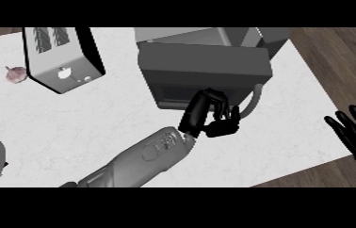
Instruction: Pick up the milk, place it into the microwave and close the microwave
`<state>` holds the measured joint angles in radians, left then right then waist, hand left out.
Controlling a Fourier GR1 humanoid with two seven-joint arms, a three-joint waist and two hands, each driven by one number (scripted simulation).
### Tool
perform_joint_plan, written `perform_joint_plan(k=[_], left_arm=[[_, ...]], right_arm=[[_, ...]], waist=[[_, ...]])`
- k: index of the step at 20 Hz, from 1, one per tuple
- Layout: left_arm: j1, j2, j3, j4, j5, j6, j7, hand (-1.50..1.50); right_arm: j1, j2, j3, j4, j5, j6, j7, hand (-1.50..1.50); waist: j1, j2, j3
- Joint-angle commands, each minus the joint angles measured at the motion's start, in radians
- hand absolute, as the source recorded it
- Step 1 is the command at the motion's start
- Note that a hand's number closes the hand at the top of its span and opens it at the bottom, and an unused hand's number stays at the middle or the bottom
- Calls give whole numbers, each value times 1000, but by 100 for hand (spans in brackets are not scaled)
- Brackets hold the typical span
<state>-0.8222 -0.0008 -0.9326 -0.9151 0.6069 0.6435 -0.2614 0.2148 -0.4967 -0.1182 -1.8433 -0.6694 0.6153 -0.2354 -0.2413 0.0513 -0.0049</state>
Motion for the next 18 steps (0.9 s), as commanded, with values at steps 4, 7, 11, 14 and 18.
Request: perform_joint_plan(k=[4,7,11,14,18], left_arm=[[-110,1,105,96,79,-4,-56,150],[-113,1,101,107,114,-26,-74,150],[-116,1,129,115,186,-45,-69,150],[-111,1,129,136,206,-15,-86,150],[-125,1,124,174,219,-15,-110,150]], right_arm=[[-5,-21,-23,-7,-34,-19,28,-150],[-8,-34,-32,-29,-58,-10,31,-150],[-14,-35,-37,-14,-75,-8,32,-150],[-26,-35,-35,-28,-92,-18,40,-150],[-28,-53,-38,-32,-104,-4,49,-150]], waist=[[-3,14,0],[-12,11,0],[-12,20,1],[-11,22,0],[-1,23,2]])
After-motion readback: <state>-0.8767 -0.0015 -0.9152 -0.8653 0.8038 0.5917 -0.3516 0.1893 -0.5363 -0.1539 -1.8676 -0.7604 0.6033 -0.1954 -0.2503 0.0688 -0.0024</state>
